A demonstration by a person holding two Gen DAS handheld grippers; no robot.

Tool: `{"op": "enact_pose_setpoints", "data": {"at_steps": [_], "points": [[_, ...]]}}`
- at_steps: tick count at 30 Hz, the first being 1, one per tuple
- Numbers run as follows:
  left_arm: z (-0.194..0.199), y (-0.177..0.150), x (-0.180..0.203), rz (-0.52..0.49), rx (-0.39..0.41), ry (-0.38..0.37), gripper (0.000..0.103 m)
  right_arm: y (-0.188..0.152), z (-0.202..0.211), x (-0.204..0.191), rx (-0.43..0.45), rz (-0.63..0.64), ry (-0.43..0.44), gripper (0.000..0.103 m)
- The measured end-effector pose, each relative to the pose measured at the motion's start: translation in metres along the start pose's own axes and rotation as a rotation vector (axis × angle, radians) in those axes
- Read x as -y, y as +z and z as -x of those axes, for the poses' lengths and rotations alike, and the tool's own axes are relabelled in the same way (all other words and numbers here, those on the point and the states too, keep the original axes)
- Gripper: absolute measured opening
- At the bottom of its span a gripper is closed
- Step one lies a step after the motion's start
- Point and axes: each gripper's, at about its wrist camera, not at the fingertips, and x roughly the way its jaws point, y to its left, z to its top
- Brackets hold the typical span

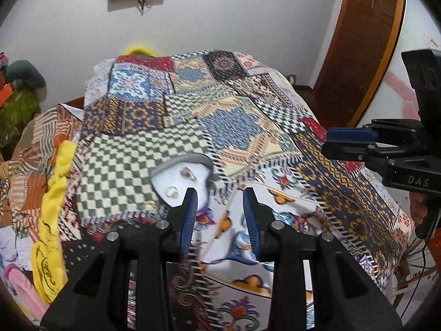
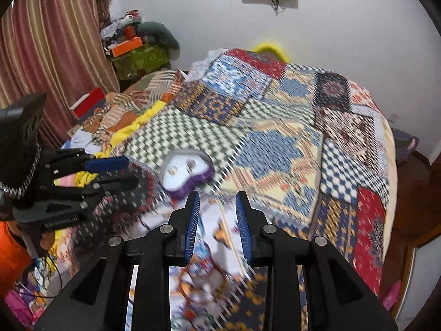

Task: Organize jewelry
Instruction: 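Move both open tools back to the jewelry beside the red bracelets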

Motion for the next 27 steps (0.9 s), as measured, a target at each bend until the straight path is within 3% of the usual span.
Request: {"op": "enact_pose_setpoints", "data": {"at_steps": [8,14,20,27], "points": [[-0.032,-0.023,0.027,-0.018,-0.104,-0.052,0.033,-0.042,0.005,0.024,-0.03,-0.045,-0.009,0.024],[-0.051,-0.038,0.048,-0.099,-0.165,-0.068,0.033,-0.065,0.003,0.025,-0.044,-0.03,-0.006,0.024],[-0.065,-0.046,0.057,-0.145,-0.192,-0.071,0.033,-0.078,-0.01,0.028,-0.076,-0.039,0.013,0.024],[-0.071,-0.045,0.052,-0.118,-0.18,-0.102,0.033,-0.082,-0.03,0.023,-0.114,-0.019,0.037,0.024]]}}
